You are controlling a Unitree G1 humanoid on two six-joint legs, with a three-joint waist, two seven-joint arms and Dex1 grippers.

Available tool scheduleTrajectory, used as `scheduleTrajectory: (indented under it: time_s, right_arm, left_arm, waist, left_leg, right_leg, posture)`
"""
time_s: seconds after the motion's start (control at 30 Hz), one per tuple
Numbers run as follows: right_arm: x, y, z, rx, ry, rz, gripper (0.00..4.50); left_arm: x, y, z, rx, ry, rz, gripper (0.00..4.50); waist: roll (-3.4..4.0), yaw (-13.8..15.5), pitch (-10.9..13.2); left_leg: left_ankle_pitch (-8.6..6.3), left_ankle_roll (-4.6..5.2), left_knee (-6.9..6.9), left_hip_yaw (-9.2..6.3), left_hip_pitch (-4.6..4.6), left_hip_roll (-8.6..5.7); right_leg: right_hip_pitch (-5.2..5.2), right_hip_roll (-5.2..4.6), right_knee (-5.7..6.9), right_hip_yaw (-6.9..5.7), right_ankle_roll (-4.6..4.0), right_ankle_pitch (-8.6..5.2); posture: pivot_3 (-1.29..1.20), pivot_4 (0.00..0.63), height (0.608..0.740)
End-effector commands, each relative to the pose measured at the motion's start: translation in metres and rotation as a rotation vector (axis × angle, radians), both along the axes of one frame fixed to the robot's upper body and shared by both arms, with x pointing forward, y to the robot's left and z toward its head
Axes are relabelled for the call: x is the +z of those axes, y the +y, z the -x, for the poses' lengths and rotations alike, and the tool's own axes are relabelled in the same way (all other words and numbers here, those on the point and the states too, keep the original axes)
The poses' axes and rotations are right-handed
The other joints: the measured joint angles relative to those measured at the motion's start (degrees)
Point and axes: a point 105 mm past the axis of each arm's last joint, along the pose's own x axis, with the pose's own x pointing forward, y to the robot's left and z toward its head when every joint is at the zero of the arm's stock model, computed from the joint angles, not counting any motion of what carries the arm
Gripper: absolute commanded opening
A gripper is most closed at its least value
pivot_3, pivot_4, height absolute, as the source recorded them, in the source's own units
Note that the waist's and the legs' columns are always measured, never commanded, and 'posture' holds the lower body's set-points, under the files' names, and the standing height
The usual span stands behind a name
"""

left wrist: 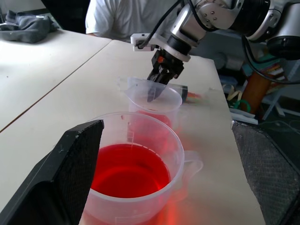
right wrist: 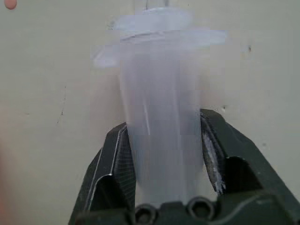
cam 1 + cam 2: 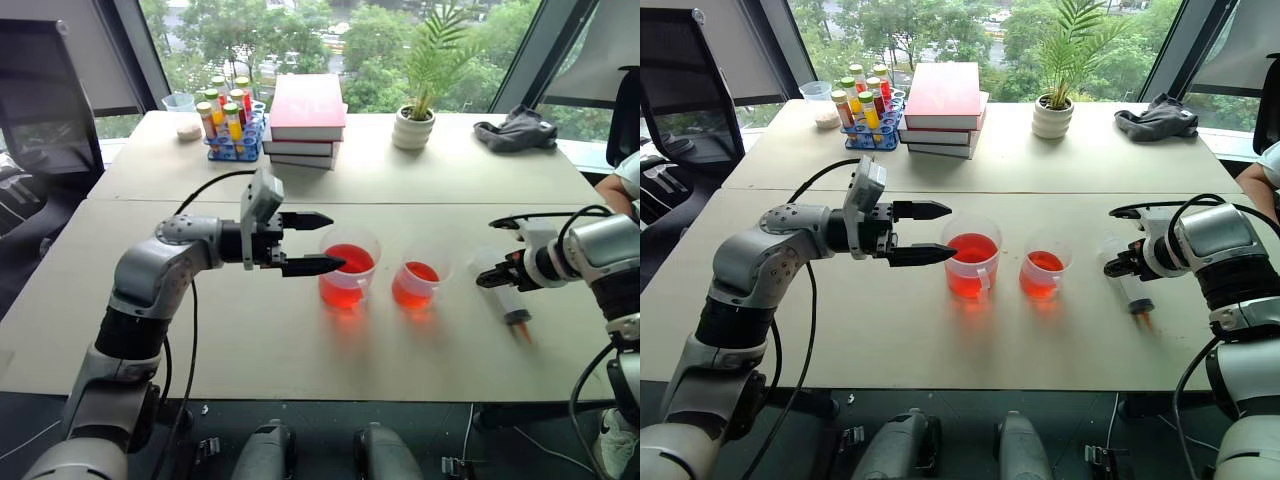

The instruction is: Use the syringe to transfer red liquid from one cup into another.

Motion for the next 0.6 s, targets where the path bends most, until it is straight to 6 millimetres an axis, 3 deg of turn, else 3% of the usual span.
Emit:
scheduleTrajectory:
  time_s: [0.03,0.2,0.27,0.33,0.43,0.5,0.6]
  right_arm:
    - [0.013,0.005,-0.005,0.019,-0.046,-0.011,1.38]
    - [0.054,-0.001,-0.009,0.011,-0.223,0.015,1.38]
    - [0.087,0.007,-0.011,0.055,-0.392,-0.01,1.38]
    - [0.137,0.03,-0.009,0.137,-0.667,-0.077,1.38]
    - [0.184,0.071,0.005,0.262,-0.986,-0.203,1.38]
    - [0.202,0.1,0.019,0.362,-1.134,-0.327,1.38]
    - [0.21,0.14,0.039,0.494,-1.268,-0.54,1.38]
  left_arm:
    - [0.013,0.006,0.0,0.007,-0.039,0.018,4.5]
    - [0.019,0.013,-0.007,0.029,-0.051,0.012,4.5]
    - [0.022,0.015,-0.012,0.046,-0.065,0.007,4.5]
    - [0.029,0.017,-0.016,0.058,-0.07,0.017,4.5]
    - [0.035,0.022,-0.02,0.056,-0.072,0.021,4.5]
    - [0.038,0.023,-0.023,0.055,-0.077,0.019,4.5]
    - [0.045,0.023,-0.027,0.051,-0.084,0.021,4.5]
  waist:
    - [0.0,-0.02,0.0]
    - [0.02,0.04,0.02]
    - [0.03,0.22,0.01]
    - [0.04,0.4,0.02]
    - [0.02,0.15,0.01]
    - [-0.02,0.04,-0.01]
    - [-0.03,0.08,-0.02]
  left_leg:
    - [0.0,0.0,0.0,0.0,0.0,0.0]
    - [0.0,0.0,0.0,0.0,-0.01,0.0]
    - [0.0,0.0,-0.02,0.0,-0.01,0.0]
    - [0.0,0.0,-0.02,-0.02,-0.03,0.0]
    - [0.0,0.0,-0.04,-0.03,-0.03,0.0]
    - [0.0,0.0,-0.05,-0.08,0.01,0.03]
    - [0.0,0.0,-0.03,-0.11,0.02,0.02]
  right_leg:
    - [0.0,0.0,0.0,0.0,0.0,0.0]
    - [-0.01,0.0,0.02,0.0,0.0,0.0]
    - [-0.03,0.0,0.01,0.0,0.0,0.0]
    - [-0.04,0.0,0.01,-0.02,0.0,0.0]
    - [-0.04,0.02,0.02,-0.02,0.01,0.0]
    - [0.0,0.05,0.04,-0.04,0.02,0.01]
    - [0.04,0.04,0.07,-0.07,0.02,0.01]
  posture:
    - [0.0,0.15,0.74]
    - [0.0,0.15,0.74]
    - [0.0,0.15,0.74]
    - [0.0,0.15,0.74]
    - [0.0,0.15,0.74]
    - [0.0,0.15,0.74]
    - [0.0,0.15,0.74]
